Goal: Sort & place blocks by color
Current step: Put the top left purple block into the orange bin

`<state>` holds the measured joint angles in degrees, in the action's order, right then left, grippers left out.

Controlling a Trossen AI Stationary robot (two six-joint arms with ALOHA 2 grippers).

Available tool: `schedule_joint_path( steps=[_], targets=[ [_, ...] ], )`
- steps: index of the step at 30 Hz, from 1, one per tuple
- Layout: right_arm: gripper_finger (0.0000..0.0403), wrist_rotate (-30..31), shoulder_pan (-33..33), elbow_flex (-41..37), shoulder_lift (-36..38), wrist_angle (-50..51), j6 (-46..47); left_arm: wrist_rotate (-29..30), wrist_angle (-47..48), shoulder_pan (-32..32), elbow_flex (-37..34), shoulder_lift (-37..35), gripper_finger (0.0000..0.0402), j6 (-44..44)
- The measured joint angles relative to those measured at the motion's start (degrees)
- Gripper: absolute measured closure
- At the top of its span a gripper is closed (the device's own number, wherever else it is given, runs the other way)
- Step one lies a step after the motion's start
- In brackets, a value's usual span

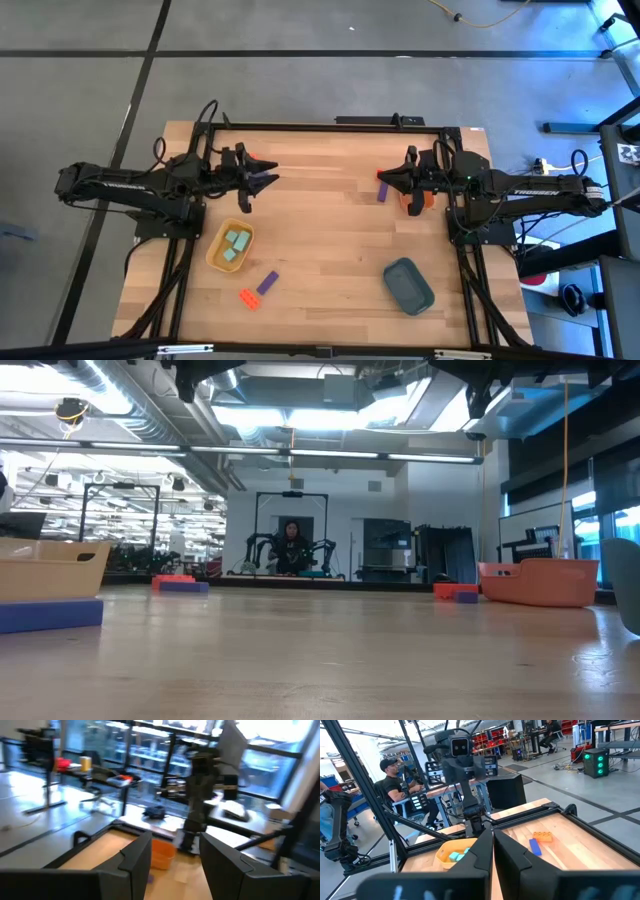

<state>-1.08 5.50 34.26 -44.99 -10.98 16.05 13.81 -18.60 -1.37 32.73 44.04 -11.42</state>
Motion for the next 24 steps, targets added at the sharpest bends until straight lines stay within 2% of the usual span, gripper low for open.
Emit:
schedule_joint_path(
  steps=[3, 7, 11, 14, 17, 19, 24],
  targets=[
    [0.0384, 0.02, 0.00, 0.00, 0.00, 0.00, -0.02, 3.45, 2.71, -0.30, 0.64, 0.84, 0.0246, -0.23],
    [0.0384, 0.09, 0.00, 0.00, 0.00, 0.00, -0.02, 3.84, 20.31, -5.00, 8.43, 4.41, 0.0243, -3.46],
    [0.0384, 0.90, 0.00, 0.00, 0.00, 0.02, -0.04, -4.00, 42.43, -14.34, 18.75, 11.51, 0.0228, -3.35],
    [0.0384, 1.80, 0.00, 0.00, 0.00, 0.02, 0.11, -10.48, 56.77, -23.69, 24.89, 18.87, 0.0206, -1.12],
    [0.0384, 1.80, 0.00, 0.00, 0.00, 0.04, 0.13, -16.83, 65.48, -31.31, 27.85, 26.90, 0.0181, 5.22],
    [0.0384, 1.69, 0.00, 0.00, 0.00, 0.04, 0.20, -18.72, 69.42, -34.26, 28.44, 32.04, 0.0169, 11.71],
    [0.0384, 1.64, 0.00, 0.00, 0.00, 0.06, 0.26, -16.95, 75.43, -34.97, 28.72, 42.51, 0.0166, 30.47]
  ],
)
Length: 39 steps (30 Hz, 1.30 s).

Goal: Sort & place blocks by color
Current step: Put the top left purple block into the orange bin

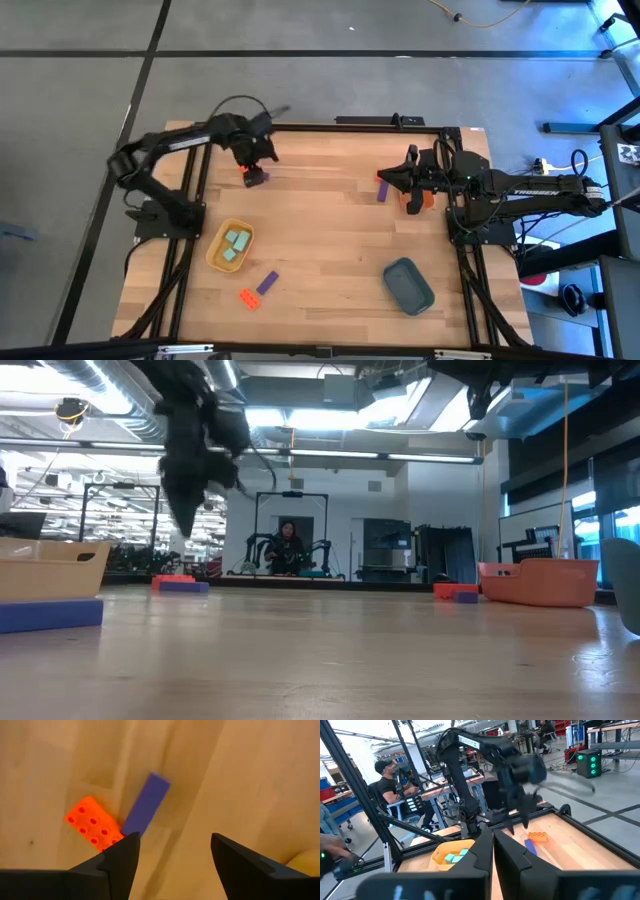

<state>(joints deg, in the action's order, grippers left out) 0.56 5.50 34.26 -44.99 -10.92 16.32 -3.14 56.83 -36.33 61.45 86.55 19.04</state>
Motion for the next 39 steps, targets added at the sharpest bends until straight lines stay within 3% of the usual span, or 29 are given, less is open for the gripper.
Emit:
schedule_joint_path(
  steps=[5, 10, 22, 39],
  targets=[
    [0.0384, -0.02, 0.00, 0.00, 0.00, -0.02, 0.04, 6.26, 0.11, 3.25, 0.00, 6.54, 0.0165, 13.43],
    [0.0384, -0.04, 0.00, 0.00, 0.00, -0.02, 0.07, 9.90, -3.21, 4.84, 0.02, 10.20, 0.0167, 18.98],
    [0.0384, -0.09, -0.02, 0.00, 0.00, -0.02, 0.11, 9.14, -6.15, 2.44, 0.04, 16.52, 0.0168, 20.56],
    [0.0384, -0.17, 0.00, 0.00, 0.02, -0.04, 2.89, 8.20, -8.88, 1.44, 0.28, 18.92, 0.0177, 23.28]
  ],
)
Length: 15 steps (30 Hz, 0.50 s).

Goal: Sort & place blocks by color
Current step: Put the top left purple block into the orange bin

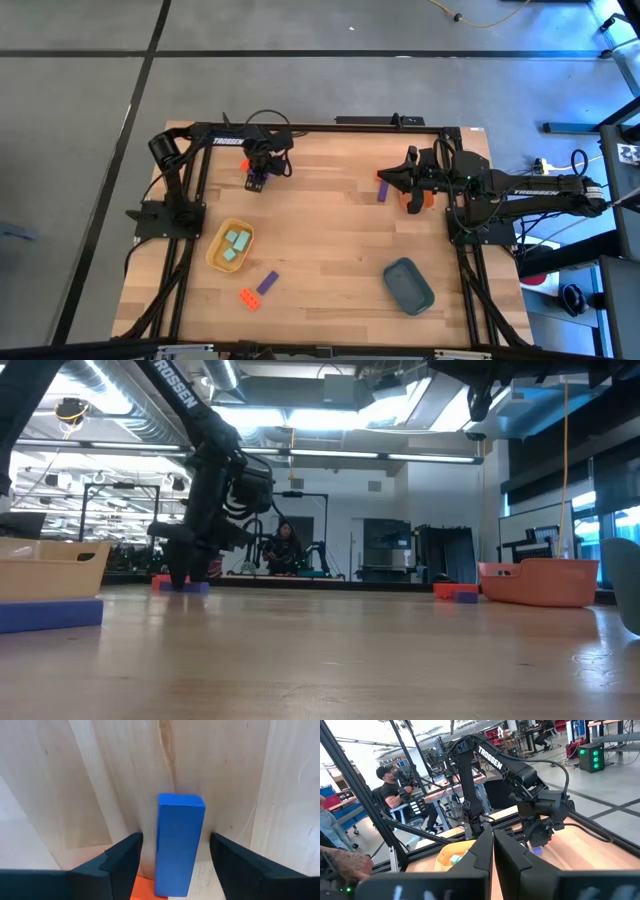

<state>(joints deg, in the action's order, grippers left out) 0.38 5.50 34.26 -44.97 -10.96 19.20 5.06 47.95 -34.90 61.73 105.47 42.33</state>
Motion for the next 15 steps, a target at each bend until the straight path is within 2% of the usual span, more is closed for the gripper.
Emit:
schedule_joint_path(
  steps=[4, 11, 15],
  targets=[
    [0.0384, 0.02, 0.00, 0.00, 0.00, 0.00, -0.02, 0.13, 0.53, 0.88, -0.05, 0.09, 0.0214, -0.86],
    [0.0384, 0.07, 0.00, 0.00, 0.00, 0.02, -0.10, 0.55, 1.06, 2.82, -0.24, -0.28, 0.0309, -4.26],
    [0.0384, 0.09, 0.00, 0.00, 0.00, 0.02, -0.17, 0.22, 0.86, 3.49, -0.43, -1.22, 0.0312, -7.17]
  ],
)
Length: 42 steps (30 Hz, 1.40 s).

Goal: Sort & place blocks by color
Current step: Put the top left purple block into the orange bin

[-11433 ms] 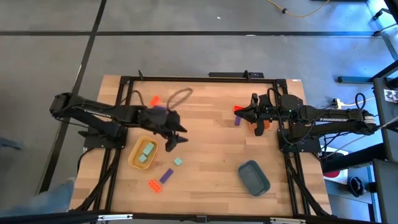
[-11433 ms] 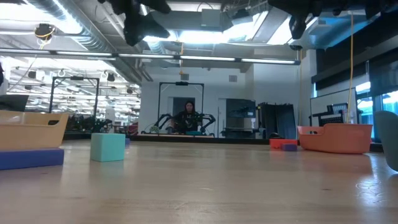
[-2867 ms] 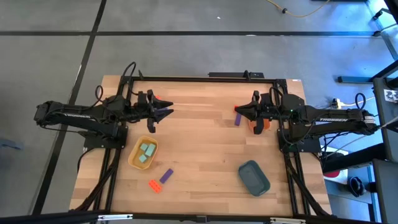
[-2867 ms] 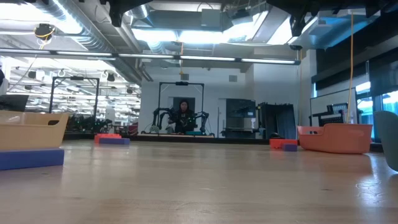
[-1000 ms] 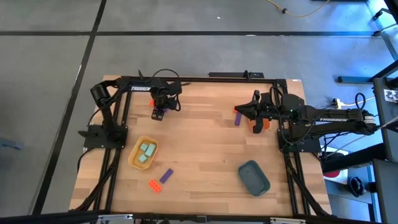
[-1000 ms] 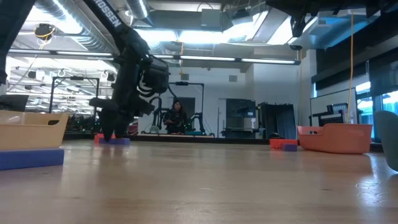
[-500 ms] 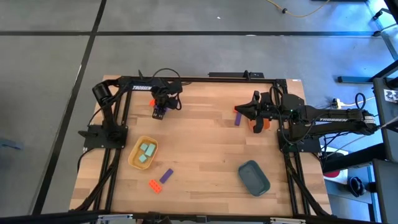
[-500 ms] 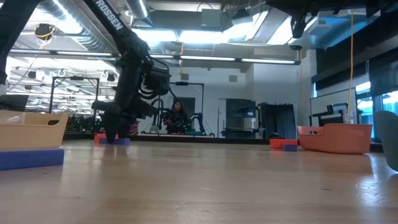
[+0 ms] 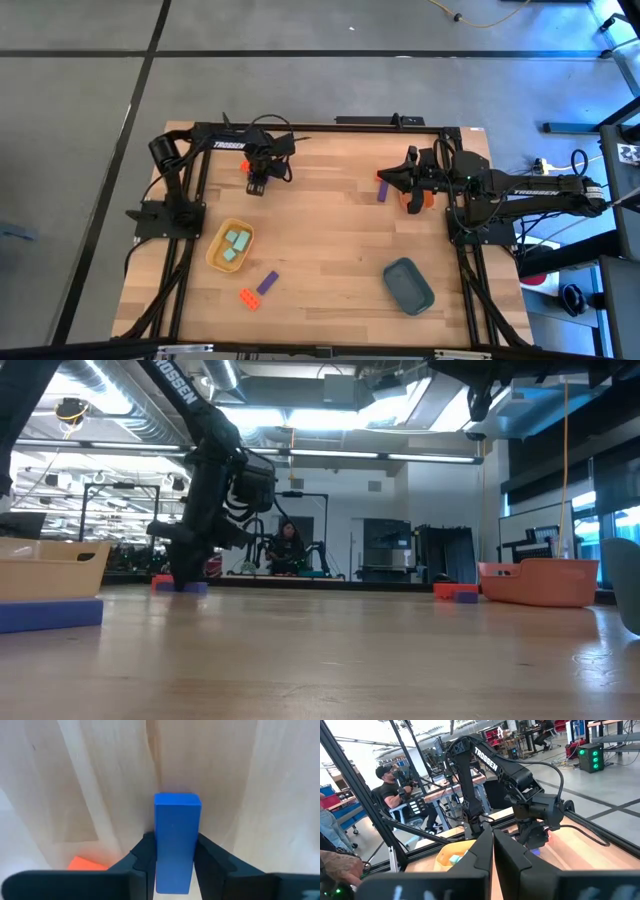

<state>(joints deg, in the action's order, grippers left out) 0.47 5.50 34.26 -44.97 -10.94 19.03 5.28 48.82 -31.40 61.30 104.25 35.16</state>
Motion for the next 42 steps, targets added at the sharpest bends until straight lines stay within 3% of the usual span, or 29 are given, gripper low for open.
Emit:
schedule_joint_path(
  steps=[10, 14, 22, 29, 35, 38, 42],
  targets=[
    [0.0384, 0.00, 0.00, 0.00, 0.00, 0.00, -0.02, -10.24, -5.23, -0.14, 0.00, -10.78, 0.0312, -16.82],
    [0.0384, 0.00, 0.00, 0.00, 0.00, 0.00, -0.22, -13.89, -13.47, 0.36, 0.02, -17.95, 0.0312, -25.98],
    [0.0384, 0.00, 0.00, 0.00, 0.00, 0.03, -0.24, -13.38, -33.52, 5.95, 0.03, -30.52, 0.0312, -40.32],
    [0.0384, 0.00, 0.00, 0.00, 0.00, 0.00, -0.24, -6.12, -53.63, 16.62, -7.60, -36.36, 0.0312, -50.52],
    [0.0384, -0.02, 0.00, 0.00, -0.02, 0.03, -0.24, 6.01, -71.82, 27.32, -16.92, -37.95, 0.0312, -56.03],
    [0.0384, -0.04, 0.00, 0.00, -0.02, 0.05, -0.24, 11.29, -75.84, 31.16, -18.78, -37.93, 0.0312, -55.81],
    [0.0384, -0.04, 0.00, 0.00, -0.03, 0.06, -0.24, 14.05, -75.59, 33.08, -18.84, -37.93, 0.0312, -55.97]
  ],
)
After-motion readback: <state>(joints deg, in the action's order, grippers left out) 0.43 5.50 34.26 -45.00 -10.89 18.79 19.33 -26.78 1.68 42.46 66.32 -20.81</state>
